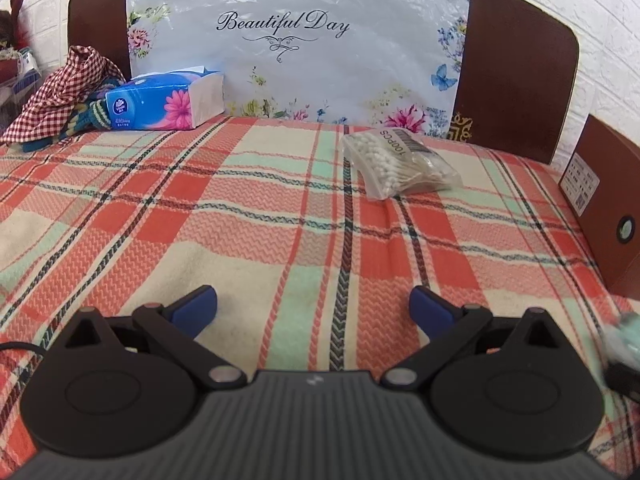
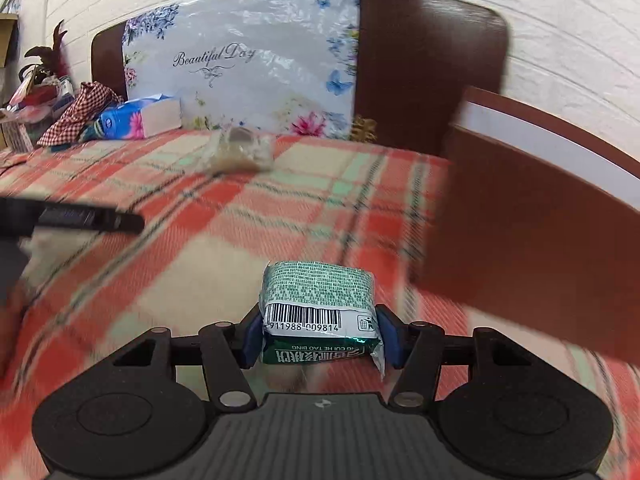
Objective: Organize objects
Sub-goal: 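Grasp the green-and-white gum pack with the right gripper, then pass the gum pack to the left gripper, then drop it into the box, then grasp the clear cotton swab bag with the right gripper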
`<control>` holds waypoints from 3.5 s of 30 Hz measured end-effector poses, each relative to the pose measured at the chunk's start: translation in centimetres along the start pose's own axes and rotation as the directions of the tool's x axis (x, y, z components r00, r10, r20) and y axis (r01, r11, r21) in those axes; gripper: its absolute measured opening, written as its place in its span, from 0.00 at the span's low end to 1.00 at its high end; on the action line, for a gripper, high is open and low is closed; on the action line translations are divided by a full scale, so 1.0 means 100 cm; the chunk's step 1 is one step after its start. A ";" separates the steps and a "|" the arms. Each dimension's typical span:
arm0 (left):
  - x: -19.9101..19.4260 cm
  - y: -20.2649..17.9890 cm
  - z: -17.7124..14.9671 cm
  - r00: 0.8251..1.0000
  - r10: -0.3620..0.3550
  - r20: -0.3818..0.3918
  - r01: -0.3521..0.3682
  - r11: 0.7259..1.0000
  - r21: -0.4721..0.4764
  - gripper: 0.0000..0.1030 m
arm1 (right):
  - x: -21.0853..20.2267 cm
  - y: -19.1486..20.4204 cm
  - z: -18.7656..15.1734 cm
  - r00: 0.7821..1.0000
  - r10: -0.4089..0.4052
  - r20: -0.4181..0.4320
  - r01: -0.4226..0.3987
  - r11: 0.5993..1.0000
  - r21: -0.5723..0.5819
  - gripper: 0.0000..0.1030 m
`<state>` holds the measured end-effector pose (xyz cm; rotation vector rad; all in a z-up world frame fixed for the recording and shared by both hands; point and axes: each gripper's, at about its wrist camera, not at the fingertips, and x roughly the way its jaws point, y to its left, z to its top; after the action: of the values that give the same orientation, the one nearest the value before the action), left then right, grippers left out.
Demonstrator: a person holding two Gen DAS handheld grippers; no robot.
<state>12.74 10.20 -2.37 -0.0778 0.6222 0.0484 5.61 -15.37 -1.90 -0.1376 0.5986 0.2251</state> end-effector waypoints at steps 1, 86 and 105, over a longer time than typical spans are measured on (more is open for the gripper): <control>0.000 -0.003 0.000 1.000 0.010 -0.008 -0.010 1.000 0.016 1.00 | -0.013 -0.008 -0.010 1.000 -0.024 -0.004 0.024 1.000 0.009 0.54; -0.011 0.043 -0.007 0.999 -0.028 0.038 0.033 0.990 -0.137 0.98 | 0.140 0.046 0.114 0.972 0.178 0.154 -0.184 0.982 0.029 0.82; -0.005 0.036 -0.005 1.000 0.003 0.011 -0.002 0.996 -0.091 1.00 | 0.131 0.049 0.091 0.980 0.194 0.042 -0.194 0.981 -0.012 0.67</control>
<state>11.82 13.73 -2.71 -0.1644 0.6092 0.0796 19.83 -6.64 -2.29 -0.0818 0.5687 0.4190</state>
